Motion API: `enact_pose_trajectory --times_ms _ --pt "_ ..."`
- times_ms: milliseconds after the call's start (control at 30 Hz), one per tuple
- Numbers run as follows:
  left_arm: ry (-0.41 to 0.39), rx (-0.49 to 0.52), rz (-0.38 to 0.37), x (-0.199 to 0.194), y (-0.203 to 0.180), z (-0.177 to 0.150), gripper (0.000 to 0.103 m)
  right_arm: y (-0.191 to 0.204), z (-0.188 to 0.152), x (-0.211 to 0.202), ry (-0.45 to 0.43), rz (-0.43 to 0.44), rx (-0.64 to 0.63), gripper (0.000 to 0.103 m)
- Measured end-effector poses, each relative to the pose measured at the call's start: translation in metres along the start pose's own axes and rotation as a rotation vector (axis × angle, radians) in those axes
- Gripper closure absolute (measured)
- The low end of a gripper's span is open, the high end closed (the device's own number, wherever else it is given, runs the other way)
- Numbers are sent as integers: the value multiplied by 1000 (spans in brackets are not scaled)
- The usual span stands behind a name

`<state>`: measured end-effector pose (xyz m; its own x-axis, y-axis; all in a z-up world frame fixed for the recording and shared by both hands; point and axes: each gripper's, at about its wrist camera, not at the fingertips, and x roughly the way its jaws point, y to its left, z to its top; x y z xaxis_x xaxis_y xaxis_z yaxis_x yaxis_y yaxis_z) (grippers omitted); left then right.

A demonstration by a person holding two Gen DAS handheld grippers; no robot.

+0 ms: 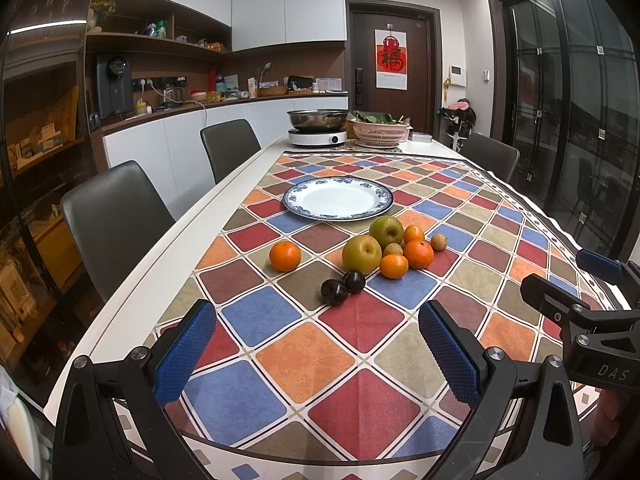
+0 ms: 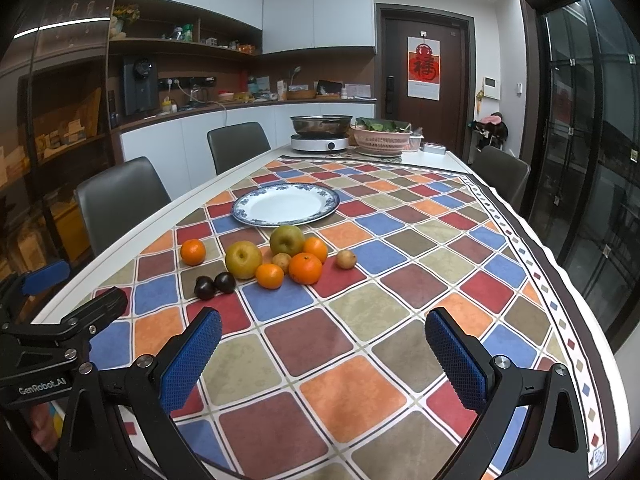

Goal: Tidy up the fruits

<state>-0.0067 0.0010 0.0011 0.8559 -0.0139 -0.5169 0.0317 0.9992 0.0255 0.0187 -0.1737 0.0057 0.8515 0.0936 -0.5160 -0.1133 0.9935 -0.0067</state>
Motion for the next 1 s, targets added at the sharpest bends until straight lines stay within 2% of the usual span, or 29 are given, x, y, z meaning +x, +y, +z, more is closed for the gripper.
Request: enact_pose_trajectory --times_ms 1000 --pt "8 0 -5 1 -2 -3 0 4 -3 -1 2 1 -4 1"
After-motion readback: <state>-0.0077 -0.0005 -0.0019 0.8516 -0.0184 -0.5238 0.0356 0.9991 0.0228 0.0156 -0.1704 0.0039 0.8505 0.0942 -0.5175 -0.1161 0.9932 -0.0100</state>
